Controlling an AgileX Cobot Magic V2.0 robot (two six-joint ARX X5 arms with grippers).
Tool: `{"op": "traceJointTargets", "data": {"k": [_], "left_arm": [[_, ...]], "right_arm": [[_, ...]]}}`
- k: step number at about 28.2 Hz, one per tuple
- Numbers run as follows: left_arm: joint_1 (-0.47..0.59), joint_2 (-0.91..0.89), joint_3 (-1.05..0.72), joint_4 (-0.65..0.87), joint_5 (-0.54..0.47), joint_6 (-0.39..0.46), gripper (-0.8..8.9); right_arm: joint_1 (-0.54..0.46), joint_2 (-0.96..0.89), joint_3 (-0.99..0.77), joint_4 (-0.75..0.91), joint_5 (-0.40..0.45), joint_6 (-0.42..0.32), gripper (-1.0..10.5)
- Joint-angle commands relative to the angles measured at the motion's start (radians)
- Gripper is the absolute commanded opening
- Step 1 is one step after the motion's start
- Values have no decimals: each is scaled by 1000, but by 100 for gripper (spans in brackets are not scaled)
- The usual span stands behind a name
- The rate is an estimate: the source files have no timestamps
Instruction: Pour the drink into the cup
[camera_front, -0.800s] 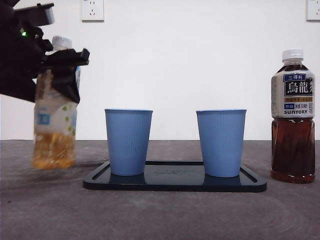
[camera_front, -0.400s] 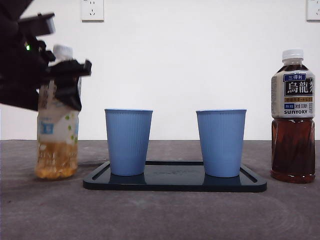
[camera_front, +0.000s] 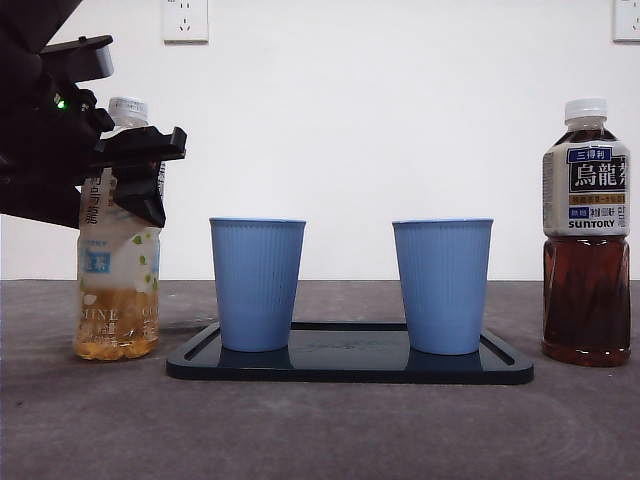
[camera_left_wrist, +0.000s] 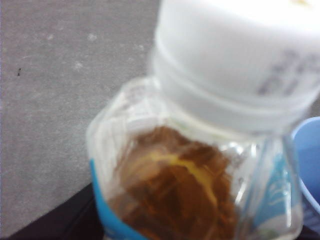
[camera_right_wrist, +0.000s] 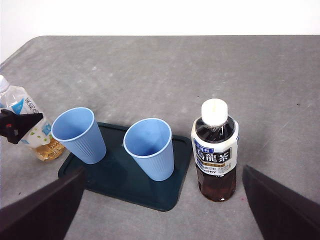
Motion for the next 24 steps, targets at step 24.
{"op": "traceJointTargets", "data": {"k": [24], "left_arm": [[-51,-452,21,-321,20,-19,500]], "right_arm": [[6,8,14,6,0,-13,499]]}}
